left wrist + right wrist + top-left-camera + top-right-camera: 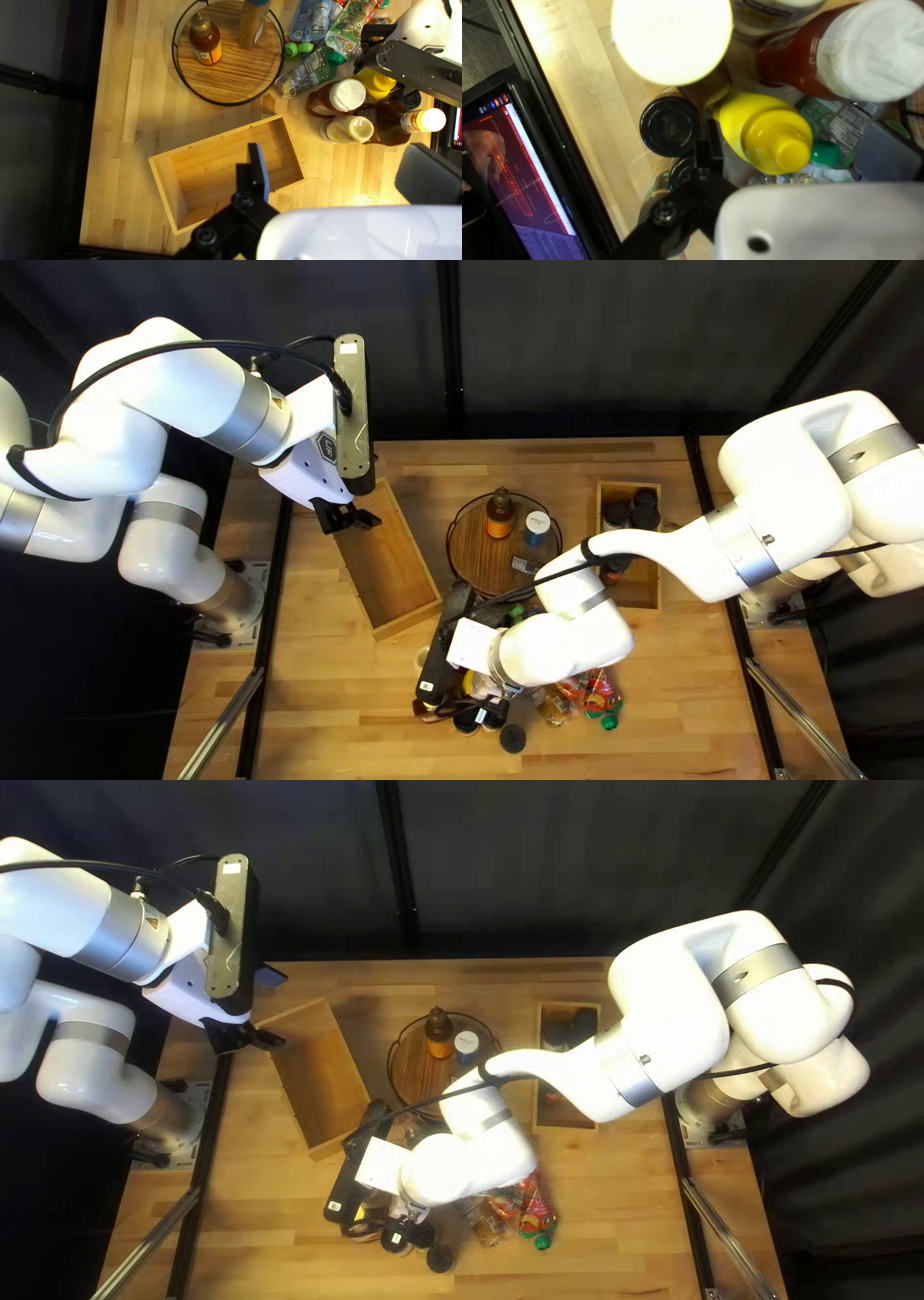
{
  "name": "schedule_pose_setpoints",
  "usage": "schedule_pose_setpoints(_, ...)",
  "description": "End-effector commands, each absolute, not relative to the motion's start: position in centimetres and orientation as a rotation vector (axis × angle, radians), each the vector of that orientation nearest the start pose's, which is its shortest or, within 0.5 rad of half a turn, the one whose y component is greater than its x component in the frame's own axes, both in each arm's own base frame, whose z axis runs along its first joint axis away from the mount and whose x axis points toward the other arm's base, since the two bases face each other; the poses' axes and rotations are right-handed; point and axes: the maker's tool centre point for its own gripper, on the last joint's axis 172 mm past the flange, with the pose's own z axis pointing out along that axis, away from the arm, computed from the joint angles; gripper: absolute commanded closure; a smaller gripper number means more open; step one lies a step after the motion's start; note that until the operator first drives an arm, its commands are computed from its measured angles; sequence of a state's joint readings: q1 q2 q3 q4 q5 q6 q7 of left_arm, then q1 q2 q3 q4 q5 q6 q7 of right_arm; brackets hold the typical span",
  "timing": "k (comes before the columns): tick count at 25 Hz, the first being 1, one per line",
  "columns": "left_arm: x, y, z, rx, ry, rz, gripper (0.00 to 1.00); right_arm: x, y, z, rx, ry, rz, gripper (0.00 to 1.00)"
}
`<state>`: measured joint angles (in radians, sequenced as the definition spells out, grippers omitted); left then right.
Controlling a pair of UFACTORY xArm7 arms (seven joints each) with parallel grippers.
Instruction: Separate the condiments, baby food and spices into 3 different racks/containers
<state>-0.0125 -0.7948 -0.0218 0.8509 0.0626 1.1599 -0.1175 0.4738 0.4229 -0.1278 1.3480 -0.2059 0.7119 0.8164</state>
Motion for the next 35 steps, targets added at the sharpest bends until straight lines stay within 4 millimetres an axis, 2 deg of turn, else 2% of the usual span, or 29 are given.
schedule_pose_setpoints(1, 35.6, 0.1, 41.1, -3.005, -0.113, -0.752, 0.00, 59.2, 18.9, 13.0, -3.115, 0.484, -0.461, 0.98)
schedule_pose_setpoints(6, 35.6, 0.1, 41.1, -3.005, -0.113, -0.752, 0.00, 57.3, 18.1, 16.8, -3.118, 0.470, -0.488, 0.98)
schedule_pose_setpoints(8, 35.6, 0.1, 41.1, -3.005, -0.113, -0.752, 0.00, 56.7, 17.0, 18.5, -3.122, 0.471, -0.493, 0.99)
schedule_pose_setpoints(11, 35.6, 0.1, 41.1, -3.005, -0.113, -0.752, 0.00, 56.3, 14.8, 20.3, -3.122, 0.479, -0.487, 0.99)
schedule_pose_setpoints(13, 35.6, 0.1, 41.1, -3.005, -0.113, -0.752, 0.00, 56.1, 11.6, 21.2, -3.117, 0.495, -0.479, 0.99)
schedule_pose_setpoints(18, 35.6, 0.1, 41.1, -3.005, -0.113, -0.752, 0.00, 56.0, 6.3, 22.4, -3.123, 0.509, -0.477, 0.99)
schedule_pose_setpoints(22, 35.6, 0.1, 41.1, -3.005, -0.113, -0.752, 0.00, 56.3, 3.1, 22.9, -3.144, 0.463, -0.491, 0.99)
schedule_pose_setpoints(27, 35.6, 0.1, 41.1, -3.005, -0.113, -0.752, 0.00, 57.4, 1.1, 23.4, -3.155, 0.399, -0.497, 0.99)
schedule_pose_setpoints(31, 35.6, 0.1, 41.1, -3.005, -0.113, -0.752, 0.00, 57.1, -0.7, 24.3, -3.165, 0.372, -0.506, 0.99)
schedule_pose_setpoints(35, 35.6, 0.1, 41.1, -3.005, -0.113, -0.752, 0.00, 57.2, -3.2, 23.1, -3.152, 0.354, -0.501, 0.98)
